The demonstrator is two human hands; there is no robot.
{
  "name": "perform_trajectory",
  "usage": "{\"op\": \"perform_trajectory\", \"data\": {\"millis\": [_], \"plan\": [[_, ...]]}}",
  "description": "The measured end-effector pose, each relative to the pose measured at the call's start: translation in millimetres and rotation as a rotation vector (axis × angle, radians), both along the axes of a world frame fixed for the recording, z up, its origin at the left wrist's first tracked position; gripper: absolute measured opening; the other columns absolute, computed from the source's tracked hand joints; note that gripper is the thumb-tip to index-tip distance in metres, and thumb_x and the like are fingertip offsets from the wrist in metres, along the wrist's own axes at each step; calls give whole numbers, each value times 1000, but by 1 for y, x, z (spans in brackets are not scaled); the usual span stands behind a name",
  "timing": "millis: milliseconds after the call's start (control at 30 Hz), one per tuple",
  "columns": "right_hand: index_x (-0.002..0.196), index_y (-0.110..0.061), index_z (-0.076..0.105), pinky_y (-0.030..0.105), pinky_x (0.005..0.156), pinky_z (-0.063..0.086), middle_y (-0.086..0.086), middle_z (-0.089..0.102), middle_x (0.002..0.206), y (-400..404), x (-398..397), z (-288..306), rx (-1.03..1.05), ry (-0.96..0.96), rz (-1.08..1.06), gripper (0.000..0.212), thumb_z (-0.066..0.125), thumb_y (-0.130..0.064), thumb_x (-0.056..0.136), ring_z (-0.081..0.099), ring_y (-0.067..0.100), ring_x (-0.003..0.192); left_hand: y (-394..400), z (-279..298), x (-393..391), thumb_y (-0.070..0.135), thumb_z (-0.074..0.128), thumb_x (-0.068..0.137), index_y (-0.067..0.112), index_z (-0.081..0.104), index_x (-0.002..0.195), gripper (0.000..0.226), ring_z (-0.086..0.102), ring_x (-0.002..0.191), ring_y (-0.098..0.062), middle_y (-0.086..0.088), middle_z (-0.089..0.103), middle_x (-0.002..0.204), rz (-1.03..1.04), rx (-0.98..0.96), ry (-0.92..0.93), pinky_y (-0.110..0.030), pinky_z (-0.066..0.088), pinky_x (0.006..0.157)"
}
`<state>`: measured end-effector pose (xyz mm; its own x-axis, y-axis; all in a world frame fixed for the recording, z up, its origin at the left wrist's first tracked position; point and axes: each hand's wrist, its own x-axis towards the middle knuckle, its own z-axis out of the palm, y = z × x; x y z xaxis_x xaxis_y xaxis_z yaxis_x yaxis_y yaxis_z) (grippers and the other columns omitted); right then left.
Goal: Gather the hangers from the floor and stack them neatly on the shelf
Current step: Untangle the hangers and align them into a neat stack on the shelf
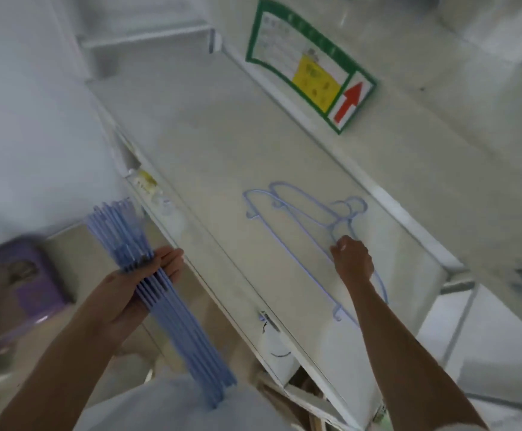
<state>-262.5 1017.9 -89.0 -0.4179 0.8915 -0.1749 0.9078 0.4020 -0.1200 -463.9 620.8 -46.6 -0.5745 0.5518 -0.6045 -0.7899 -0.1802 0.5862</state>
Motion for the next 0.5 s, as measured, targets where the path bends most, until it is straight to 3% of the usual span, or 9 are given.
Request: {"op": "perform_trajectory", "data": {"millis": [100, 233, 400, 500], "plan": [[105, -12, 69, 43, 79, 53, 19, 69, 109, 13, 7, 0, 30, 116, 35, 21, 62, -31, 100, 67, 41, 103, -10, -7, 6, 9, 52, 103, 7, 82, 106, 30, 74, 112, -23, -13, 73, 127, 81, 95, -110, -32, 64, 82], [104, -12, 70, 43, 79, 53, 19, 75, 106, 47, 16, 8, 44, 231, 15, 18, 66, -28, 98, 69, 42, 101, -12, 1, 3, 7, 53, 102, 2, 75, 115, 26, 75, 108, -22, -14, 74, 126, 195, 91, -91, -33, 64, 84], [136, -14, 61, 45, 91, 51, 23, 70, 126, 69, 23, 8, -7, 68, -15, 40, 68, -25, 98, 65, 43, 116, -11, 12, 1, 3, 49, 104, 3, 68, 120, 26, 78, 101, -17, -12, 76, 121, 311, 94, -66, -32, 61, 90], [133, -8, 62, 47, 91, 53, 26, 69, 125, 71, 19, 3, -7, 52, -7, 40, 70, -22, 96, 64, 44, 116, -8, 13, 4, 3, 50, 104, 3, 67, 122, 26, 78, 99, -17, -12, 76, 121, 316, 92, -71, -33, 61, 90]]}}
